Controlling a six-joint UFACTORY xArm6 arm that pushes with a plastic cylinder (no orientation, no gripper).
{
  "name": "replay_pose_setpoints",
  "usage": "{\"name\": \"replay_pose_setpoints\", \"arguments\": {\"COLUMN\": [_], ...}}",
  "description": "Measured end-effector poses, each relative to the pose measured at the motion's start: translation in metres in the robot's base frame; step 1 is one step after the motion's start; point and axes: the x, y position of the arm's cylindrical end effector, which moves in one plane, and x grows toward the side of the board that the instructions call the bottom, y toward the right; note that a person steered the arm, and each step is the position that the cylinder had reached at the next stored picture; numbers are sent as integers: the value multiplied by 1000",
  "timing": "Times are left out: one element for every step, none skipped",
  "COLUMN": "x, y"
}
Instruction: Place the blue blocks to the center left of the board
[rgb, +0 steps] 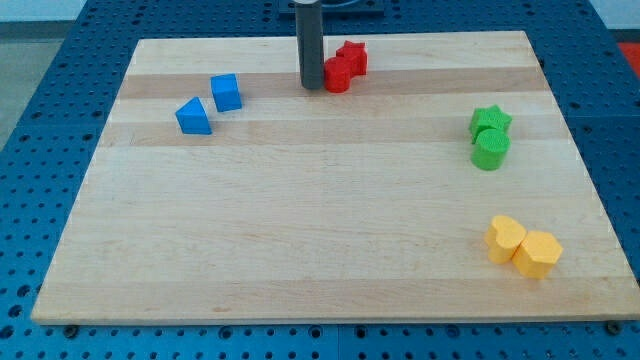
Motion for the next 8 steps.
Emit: {"name": "replay_pose_setpoints", "arguments": {"x": [0,0,0,0,0,17,32,41], "y": [-49,-97,-123,-128,-128,-128,-128,-134]}}
